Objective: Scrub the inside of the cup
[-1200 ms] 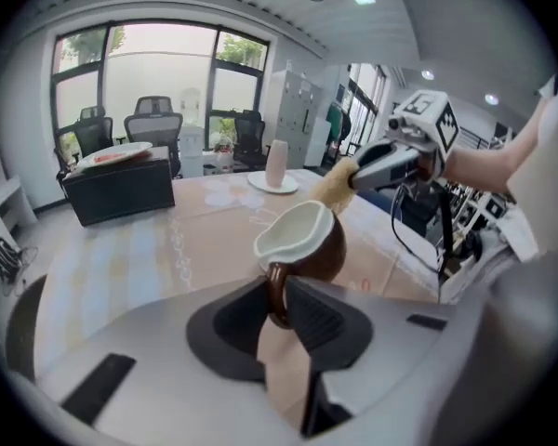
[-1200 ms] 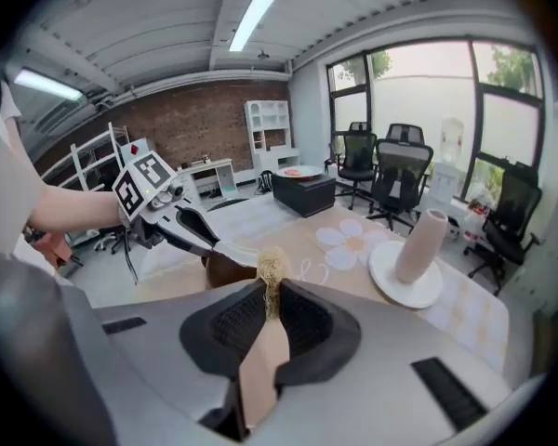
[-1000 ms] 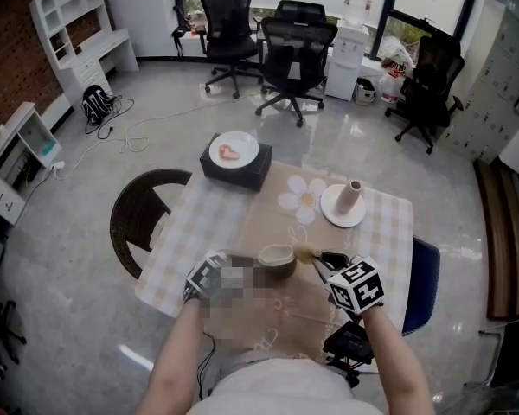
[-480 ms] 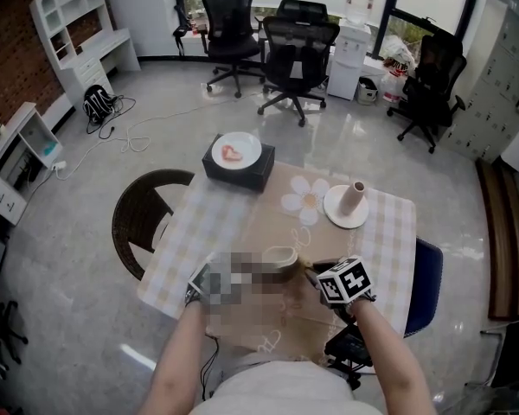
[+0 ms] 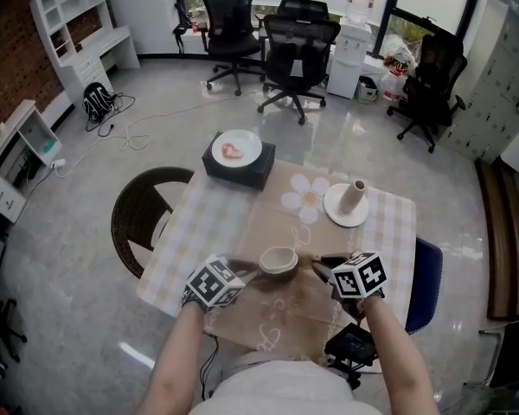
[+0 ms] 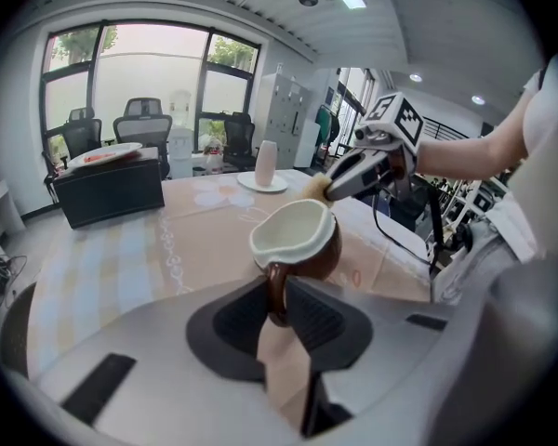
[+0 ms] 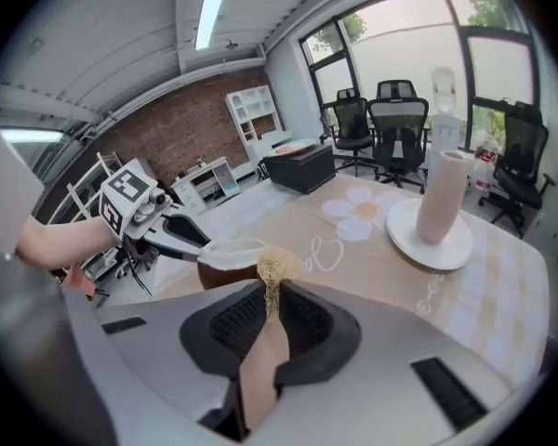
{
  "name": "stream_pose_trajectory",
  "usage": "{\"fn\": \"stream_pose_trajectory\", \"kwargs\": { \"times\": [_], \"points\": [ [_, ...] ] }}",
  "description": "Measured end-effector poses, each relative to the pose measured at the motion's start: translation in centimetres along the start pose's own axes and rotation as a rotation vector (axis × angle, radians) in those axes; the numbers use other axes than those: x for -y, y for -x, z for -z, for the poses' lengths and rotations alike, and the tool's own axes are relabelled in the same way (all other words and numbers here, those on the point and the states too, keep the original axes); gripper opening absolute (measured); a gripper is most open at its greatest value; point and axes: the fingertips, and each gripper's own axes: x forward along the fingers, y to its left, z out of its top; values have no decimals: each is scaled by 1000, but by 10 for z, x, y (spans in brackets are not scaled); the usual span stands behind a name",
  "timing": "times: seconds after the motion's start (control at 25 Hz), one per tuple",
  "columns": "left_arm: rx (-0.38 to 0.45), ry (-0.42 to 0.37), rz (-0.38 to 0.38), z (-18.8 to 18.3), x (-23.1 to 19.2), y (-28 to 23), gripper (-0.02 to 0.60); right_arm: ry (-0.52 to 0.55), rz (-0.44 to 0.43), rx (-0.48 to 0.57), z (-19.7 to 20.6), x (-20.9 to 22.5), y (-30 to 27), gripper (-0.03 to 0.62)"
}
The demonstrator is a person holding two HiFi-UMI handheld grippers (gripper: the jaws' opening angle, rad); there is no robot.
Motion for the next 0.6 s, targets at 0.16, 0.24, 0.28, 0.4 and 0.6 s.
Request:
{"fn": "stream_pose_trajectory", "kwargs": {
  "times": [0.16, 0.24, 0.28, 0.4, 0.6],
  "points": [
    [-35, -60, 57, 8, 15, -3, 67, 17, 3, 79, -13, 2, 5, 46],
    [-53, -85, 75, 11, 21, -5, 72, 28, -8, 99, -16, 0, 5, 46],
    [-62, -95, 83, 13, 24, -6, 76, 37, -15, 106, -17, -2, 5, 46],
    [-71, -109, 95, 16, 29, -8, 89, 70, -25, 101, -17, -6, 2, 46],
    [-64, -101, 83, 17, 28, -9, 92, 125, -65, 66, -6, -16, -3, 46]
  ]
}}
